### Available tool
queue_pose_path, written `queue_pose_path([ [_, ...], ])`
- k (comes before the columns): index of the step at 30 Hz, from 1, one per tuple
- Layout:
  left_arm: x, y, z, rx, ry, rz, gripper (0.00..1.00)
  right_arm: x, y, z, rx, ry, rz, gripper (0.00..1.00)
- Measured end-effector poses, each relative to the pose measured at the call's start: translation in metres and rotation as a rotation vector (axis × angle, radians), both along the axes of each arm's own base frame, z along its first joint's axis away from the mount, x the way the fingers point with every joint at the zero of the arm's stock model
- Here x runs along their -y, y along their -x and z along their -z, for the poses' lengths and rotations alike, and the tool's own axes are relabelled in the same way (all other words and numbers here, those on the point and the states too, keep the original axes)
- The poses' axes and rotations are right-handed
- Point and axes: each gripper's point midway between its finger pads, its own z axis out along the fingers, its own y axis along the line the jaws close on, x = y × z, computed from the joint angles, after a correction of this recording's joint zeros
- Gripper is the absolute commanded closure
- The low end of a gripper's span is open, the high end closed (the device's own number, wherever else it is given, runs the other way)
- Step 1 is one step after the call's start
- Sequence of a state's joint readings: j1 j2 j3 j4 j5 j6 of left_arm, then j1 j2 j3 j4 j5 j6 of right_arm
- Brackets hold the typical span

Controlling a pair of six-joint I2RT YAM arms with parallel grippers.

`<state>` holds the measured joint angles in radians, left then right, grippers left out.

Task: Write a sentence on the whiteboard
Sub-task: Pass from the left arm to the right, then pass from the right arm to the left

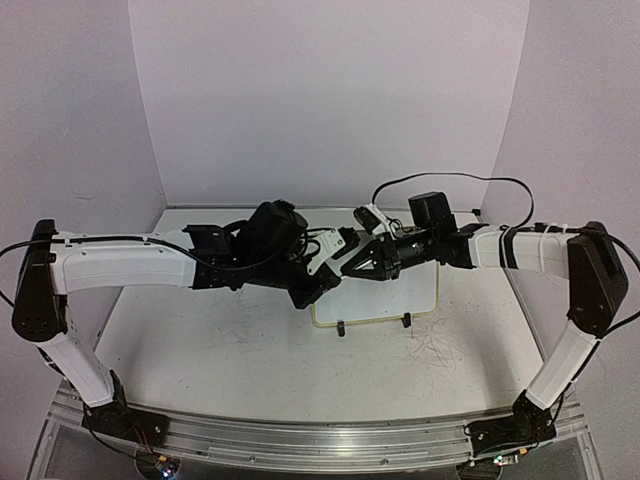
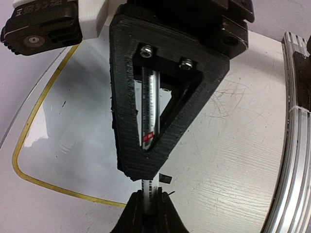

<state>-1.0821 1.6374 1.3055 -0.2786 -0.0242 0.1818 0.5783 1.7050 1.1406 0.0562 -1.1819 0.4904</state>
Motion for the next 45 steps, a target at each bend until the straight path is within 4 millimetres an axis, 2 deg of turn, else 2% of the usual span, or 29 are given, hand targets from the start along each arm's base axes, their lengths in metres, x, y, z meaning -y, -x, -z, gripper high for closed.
queue_pose_path([
  [2,-0.003,0.001,-0.001,-0.009,0.010,-0.017,0.47,0.000,0.001,0.000,-0.001,-0.004,-0.005,1.00],
  [4,-0.007,0.004,-0.001,-0.021,0.023,-0.025,0.45,0.000,0.002,0.001,-0.007,-0.002,-0.005,1.00],
  [11,-0.022,0.013,0.005,-0.078,0.048,-0.053,0.50,0.002,0.006,0.001,-0.011,-0.002,-0.003,1.00],
  [13,-0.023,0.016,0.007,-0.094,0.049,-0.044,0.54,0.003,0.007,-0.002,-0.006,-0.006,-0.002,1.00],
  [20,-0.021,0.020,0.009,-0.119,0.058,-0.027,0.80,0.004,0.008,-0.008,0.008,-0.015,-0.002,0.99],
  [23,-0.020,0.019,0.009,-0.113,0.055,-0.022,0.93,0.005,0.010,-0.007,0.008,-0.014,-0.005,0.92],
  [25,-0.020,0.020,0.009,-0.113,0.051,-0.012,0.96,0.005,0.011,-0.005,0.013,-0.014,-0.005,0.85],
  [27,-0.019,0.022,0.011,-0.109,0.044,0.000,0.98,0.006,0.012,-0.003,0.017,-0.015,-0.008,0.81],
  [33,-0.020,0.020,0.011,-0.103,0.039,-0.002,1.00,0.006,0.018,0.000,0.028,-0.013,-0.020,0.81],
  [38,-0.020,0.021,0.011,-0.100,0.037,0.009,1.00,0.005,0.019,0.000,0.032,-0.018,-0.029,0.78],
  [42,-0.020,0.021,0.011,-0.093,0.033,0.022,1.00,0.005,0.020,0.000,0.032,-0.023,-0.041,0.71],
  [45,-0.021,0.022,0.011,-0.087,0.026,0.034,1.00,0.005,0.022,0.000,0.029,-0.028,-0.054,0.71],
])
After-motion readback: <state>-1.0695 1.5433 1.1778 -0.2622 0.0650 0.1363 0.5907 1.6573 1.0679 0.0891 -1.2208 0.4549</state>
